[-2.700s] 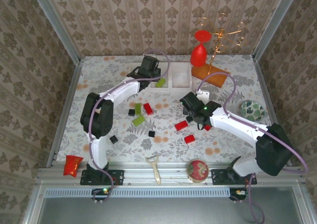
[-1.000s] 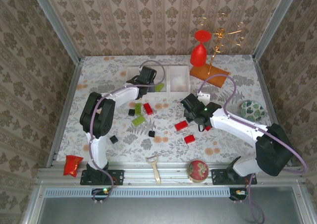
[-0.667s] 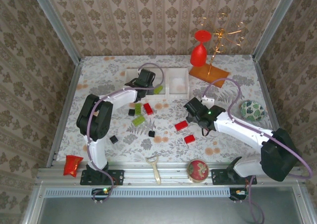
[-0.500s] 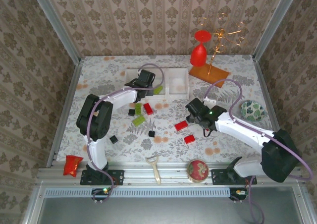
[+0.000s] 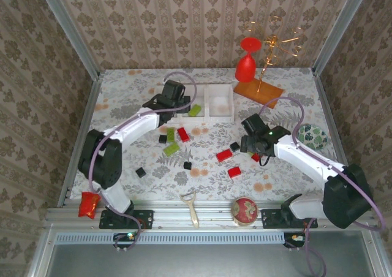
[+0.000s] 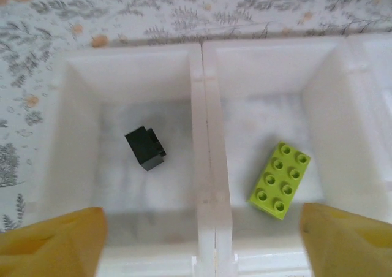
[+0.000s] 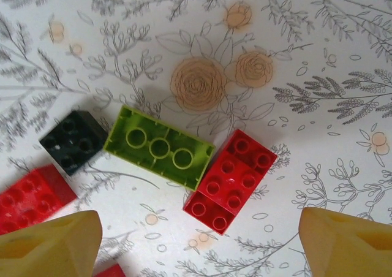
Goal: Sort the legos into containers by color
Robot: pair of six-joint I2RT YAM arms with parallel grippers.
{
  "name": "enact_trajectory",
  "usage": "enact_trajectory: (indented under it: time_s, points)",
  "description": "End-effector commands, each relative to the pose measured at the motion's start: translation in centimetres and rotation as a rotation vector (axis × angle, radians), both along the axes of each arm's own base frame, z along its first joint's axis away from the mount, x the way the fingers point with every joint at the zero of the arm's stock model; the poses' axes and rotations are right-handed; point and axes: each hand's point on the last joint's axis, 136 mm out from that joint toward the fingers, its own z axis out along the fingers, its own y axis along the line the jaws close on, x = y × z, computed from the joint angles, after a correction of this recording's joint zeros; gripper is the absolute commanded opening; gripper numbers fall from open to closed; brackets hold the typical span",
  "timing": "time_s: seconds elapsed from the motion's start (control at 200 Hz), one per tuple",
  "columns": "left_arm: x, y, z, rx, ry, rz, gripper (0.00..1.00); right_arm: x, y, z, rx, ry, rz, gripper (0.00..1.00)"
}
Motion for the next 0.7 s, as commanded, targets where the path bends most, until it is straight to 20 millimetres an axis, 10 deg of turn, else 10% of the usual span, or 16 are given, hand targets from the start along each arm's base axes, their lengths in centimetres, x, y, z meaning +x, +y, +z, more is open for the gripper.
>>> enact_trajectory:
  time_s: [0.0,0.695]
  points:
    - [-1.8,1.4,0.0,0.019,0.01,0.01,0.95,-0.8,0.1,-0.7,-0.037,0.089,0.073,0.84]
    - [-12.7,14.9,0.0,-0.106,-0.048,0.3,1.0,1.7,-0.6,-2.9,-0.203,0.182,0.084,0.95]
